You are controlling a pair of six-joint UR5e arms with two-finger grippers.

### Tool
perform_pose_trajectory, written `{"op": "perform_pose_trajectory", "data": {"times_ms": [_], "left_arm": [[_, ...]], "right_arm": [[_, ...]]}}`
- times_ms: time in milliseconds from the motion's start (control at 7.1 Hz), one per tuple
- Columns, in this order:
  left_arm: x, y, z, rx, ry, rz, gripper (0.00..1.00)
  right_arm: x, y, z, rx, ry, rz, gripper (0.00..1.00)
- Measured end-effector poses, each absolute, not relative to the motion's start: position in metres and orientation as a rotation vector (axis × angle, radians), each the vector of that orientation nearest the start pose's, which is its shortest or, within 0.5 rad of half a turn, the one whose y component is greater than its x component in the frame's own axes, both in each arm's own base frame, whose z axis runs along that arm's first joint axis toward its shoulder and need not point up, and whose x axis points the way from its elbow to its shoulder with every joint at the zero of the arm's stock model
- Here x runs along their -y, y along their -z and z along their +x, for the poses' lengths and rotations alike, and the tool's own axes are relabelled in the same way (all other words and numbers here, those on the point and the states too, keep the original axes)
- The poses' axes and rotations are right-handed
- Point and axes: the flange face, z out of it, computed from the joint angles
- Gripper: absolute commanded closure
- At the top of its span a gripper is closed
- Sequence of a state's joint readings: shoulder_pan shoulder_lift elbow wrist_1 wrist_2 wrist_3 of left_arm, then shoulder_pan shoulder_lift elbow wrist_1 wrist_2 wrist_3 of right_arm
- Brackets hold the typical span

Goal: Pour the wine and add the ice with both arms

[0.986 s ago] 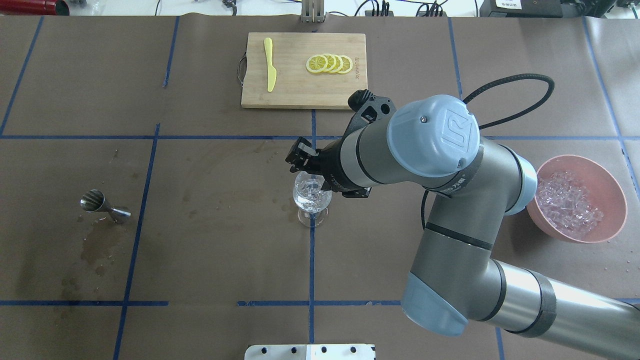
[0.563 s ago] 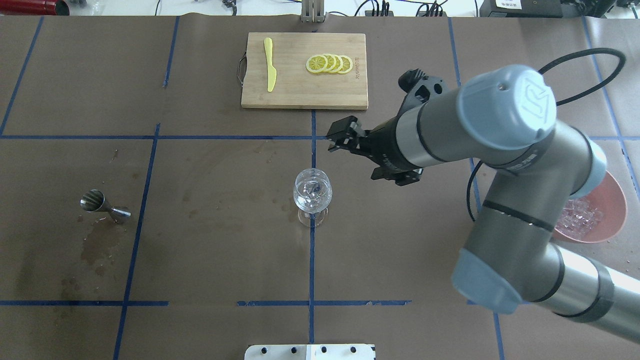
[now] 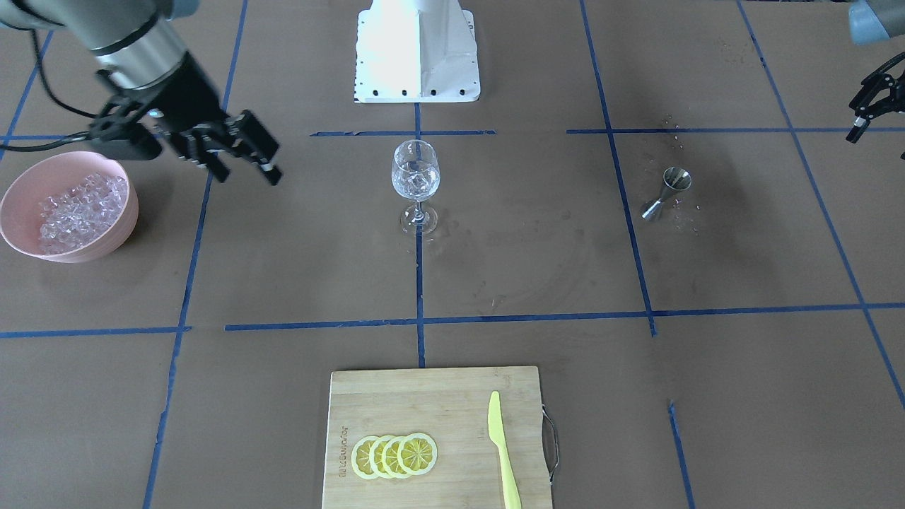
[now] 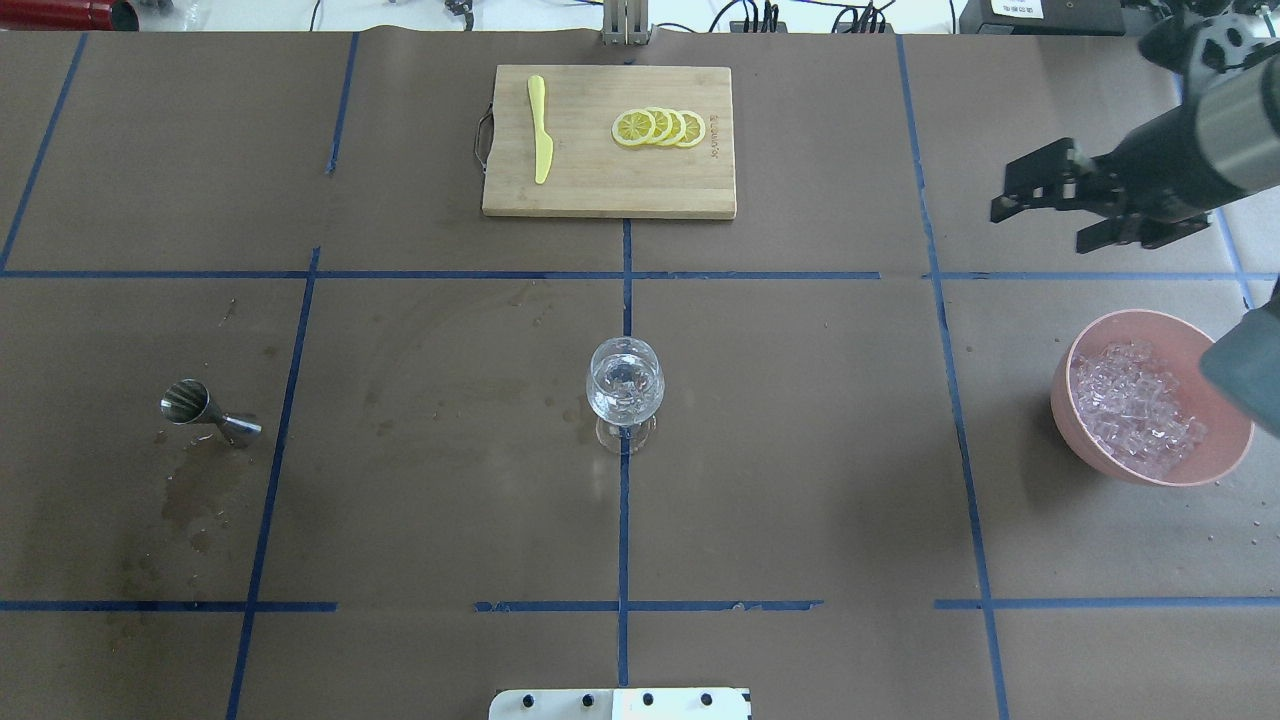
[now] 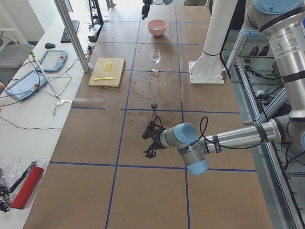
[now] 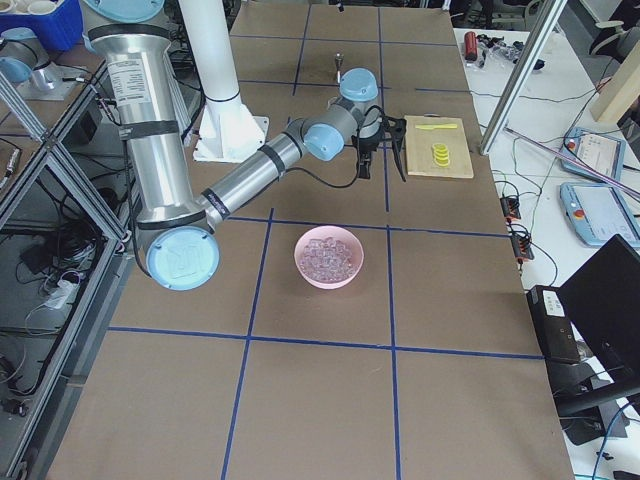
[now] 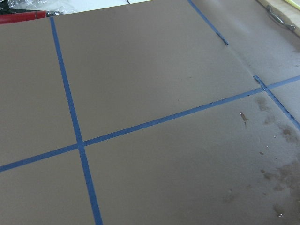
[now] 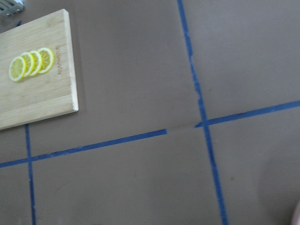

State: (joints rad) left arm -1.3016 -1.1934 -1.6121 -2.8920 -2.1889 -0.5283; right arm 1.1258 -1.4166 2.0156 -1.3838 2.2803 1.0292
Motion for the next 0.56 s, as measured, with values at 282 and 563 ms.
{"op": "perform_pose_trajectory", "data": {"times_ms": [282,563], "left_arm": [[0.386,-0.645,0.020,-0.824,-0.079,0.576,0.00],[0.447,-0.620,0.006,-0.742,-0.094,0.493,0.00]], "right_arm": [[0.531,-0.427,-0.056,0.944,-0.176,0.174,0.00],[0.549,-0.501,0.020,0.888,-0.085,0.229,0.00]]}}
